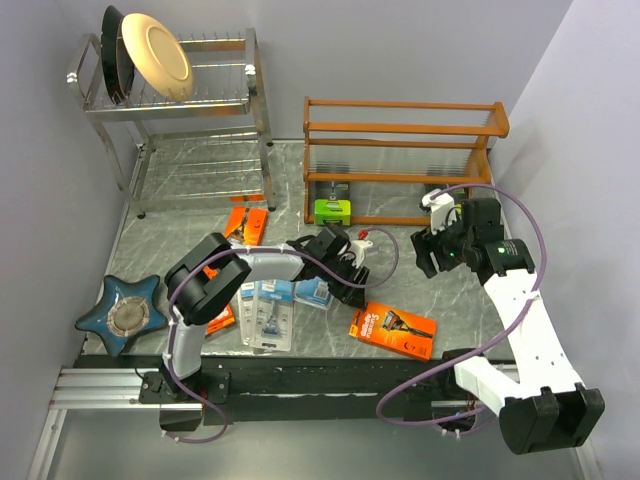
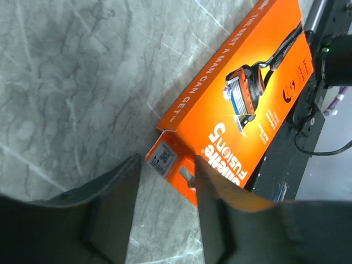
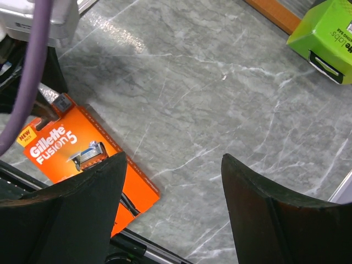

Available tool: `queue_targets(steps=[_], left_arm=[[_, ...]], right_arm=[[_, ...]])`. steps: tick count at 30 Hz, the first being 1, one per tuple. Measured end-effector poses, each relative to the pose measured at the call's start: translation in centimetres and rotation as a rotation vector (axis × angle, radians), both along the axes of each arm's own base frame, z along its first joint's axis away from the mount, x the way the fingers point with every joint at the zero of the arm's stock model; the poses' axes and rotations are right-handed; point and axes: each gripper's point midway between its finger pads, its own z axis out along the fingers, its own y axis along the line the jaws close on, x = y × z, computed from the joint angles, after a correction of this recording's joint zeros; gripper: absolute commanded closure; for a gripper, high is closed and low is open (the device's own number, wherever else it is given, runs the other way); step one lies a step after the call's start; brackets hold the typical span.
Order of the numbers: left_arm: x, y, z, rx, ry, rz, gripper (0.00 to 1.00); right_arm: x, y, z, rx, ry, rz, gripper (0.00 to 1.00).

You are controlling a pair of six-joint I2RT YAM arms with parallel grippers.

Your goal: Place and organize the shaving razors onto the shelf

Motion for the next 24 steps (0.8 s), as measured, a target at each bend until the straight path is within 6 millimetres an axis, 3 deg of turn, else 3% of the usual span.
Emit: queue_targets(steps=[3, 4, 6, 11, 16, 24], left_arm=[[-0.2, -0.2, -0.2, -0.008, 0.013, -0.012, 0.7], [-0.2, -0.2, -0.3, -0.009, 0.015, -0.015, 0.85], [-0.4, -0.2, -0.5, -0.006, 0.027, -0.017, 0.99], [0.1, -0.9, 0.6, -0.037, 0.025, -0.02, 0.99], [1.0, 0.1, 1.1, -0.032, 0.035, 0.019, 0.99], [7.5, 7.2, 5.8, -0.081, 0.054, 0.341, 0.99]], right_arm=[[0.0, 0.1, -0.1, 0.004, 0.006, 0.001, 0.23], [0.0, 0.1, -0.1, 0.005, 0.007, 0.0, 0.23], [0.1, 0.1, -0.2, 0.007, 0.011, 0.0, 0.23], [0.1, 0.3, -0.4, 0.02, 0.023, 0.002, 0.23], [0.1, 0.9, -0.8, 0.057, 0.054, -0.003, 0.24], [0.2, 3.2, -1.0, 0.224, 0.148, -0.055, 0.24]])
